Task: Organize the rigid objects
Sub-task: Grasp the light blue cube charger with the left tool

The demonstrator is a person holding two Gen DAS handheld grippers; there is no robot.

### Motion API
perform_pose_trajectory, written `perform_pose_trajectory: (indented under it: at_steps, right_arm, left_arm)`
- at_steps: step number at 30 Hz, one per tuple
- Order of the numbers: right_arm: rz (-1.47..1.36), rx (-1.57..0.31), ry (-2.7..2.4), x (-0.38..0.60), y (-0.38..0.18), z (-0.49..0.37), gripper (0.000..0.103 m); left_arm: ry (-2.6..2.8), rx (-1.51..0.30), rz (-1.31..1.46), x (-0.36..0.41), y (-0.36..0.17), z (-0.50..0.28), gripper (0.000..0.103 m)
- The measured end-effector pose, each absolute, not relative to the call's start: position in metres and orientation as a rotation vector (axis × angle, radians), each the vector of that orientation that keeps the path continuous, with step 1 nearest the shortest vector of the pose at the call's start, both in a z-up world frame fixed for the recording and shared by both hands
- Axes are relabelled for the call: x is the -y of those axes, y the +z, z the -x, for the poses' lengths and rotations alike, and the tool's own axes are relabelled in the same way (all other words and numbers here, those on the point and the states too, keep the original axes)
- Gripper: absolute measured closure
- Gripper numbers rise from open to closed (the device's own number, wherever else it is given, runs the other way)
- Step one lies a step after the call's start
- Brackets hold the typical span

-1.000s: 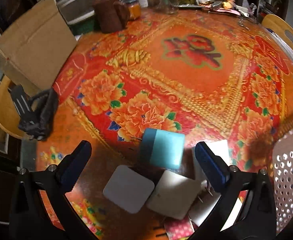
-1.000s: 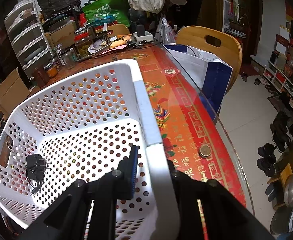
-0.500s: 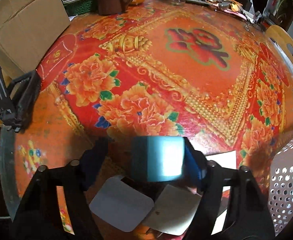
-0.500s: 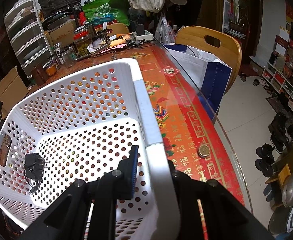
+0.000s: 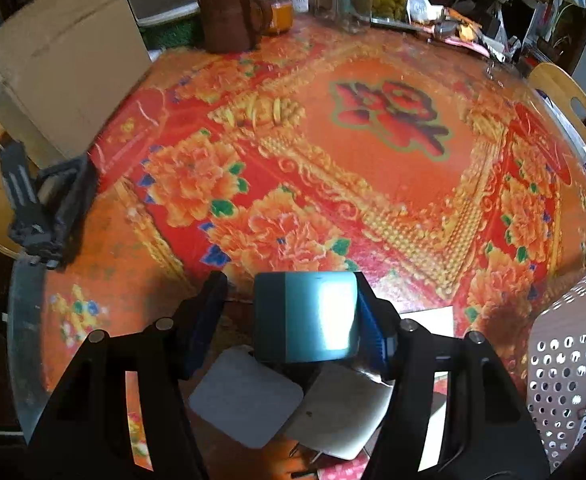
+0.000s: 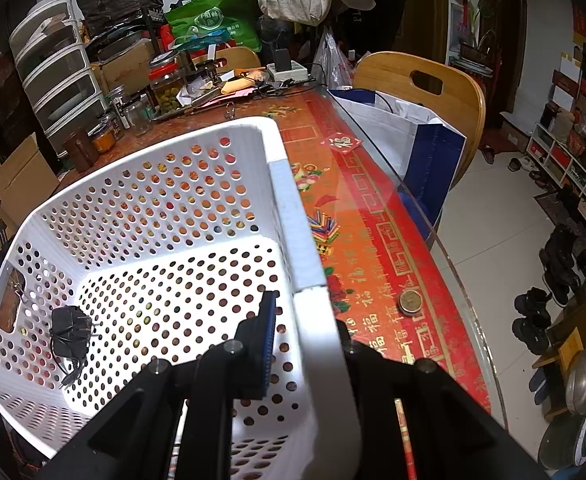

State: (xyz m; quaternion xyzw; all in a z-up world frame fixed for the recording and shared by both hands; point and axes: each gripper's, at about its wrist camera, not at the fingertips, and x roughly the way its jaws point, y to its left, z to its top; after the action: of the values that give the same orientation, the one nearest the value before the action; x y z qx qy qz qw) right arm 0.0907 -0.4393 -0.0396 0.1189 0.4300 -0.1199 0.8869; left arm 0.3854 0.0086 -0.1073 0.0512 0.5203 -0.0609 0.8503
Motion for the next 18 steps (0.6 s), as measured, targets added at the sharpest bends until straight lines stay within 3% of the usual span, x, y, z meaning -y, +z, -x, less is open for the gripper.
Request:
perform_pose_trajectory:
  at_steps: [18]
  right_arm:
    - [-0.248, -0.887, -0.228, 0.439, -0.041, -0.091, 0.089]
  left_arm:
    - [-0.123, -0.798, -0.262, 0.044, 0.009, -0.312, 0.043]
